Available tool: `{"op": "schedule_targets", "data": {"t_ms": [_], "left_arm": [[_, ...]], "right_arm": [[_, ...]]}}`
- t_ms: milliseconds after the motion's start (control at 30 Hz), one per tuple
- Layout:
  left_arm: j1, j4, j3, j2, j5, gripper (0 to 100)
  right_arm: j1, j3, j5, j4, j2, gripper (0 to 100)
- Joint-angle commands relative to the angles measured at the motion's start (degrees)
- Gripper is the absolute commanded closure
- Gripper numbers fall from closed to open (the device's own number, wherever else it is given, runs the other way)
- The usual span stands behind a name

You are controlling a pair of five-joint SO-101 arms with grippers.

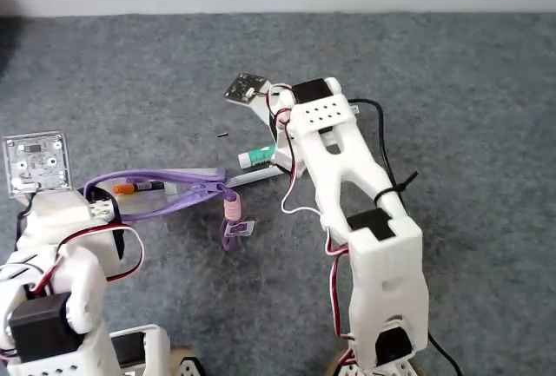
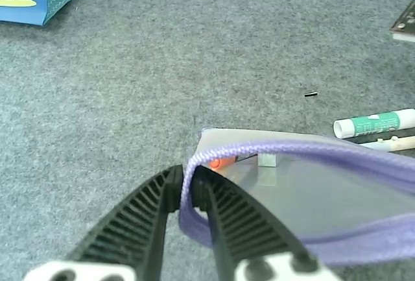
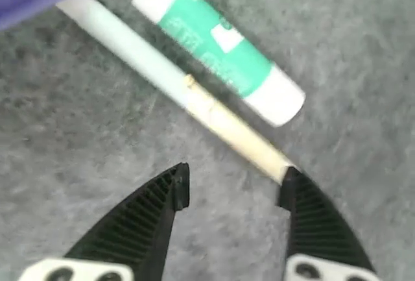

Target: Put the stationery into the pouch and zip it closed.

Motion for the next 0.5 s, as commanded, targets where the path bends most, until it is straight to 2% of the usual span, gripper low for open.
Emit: {"op": "schedule_targets", "data": {"t_ms": [0,467], "left_arm": [[-0.1,0.0,2.7,0.8,0.5,99],[-0.1,0.0,2.7,1.1,0.5,99]], "right_arm": [[0.8,-5.6,3.8,0.6,2.1,76.7],[0.6,-8.7,8.0,0.0,7.3,78.6]]}}
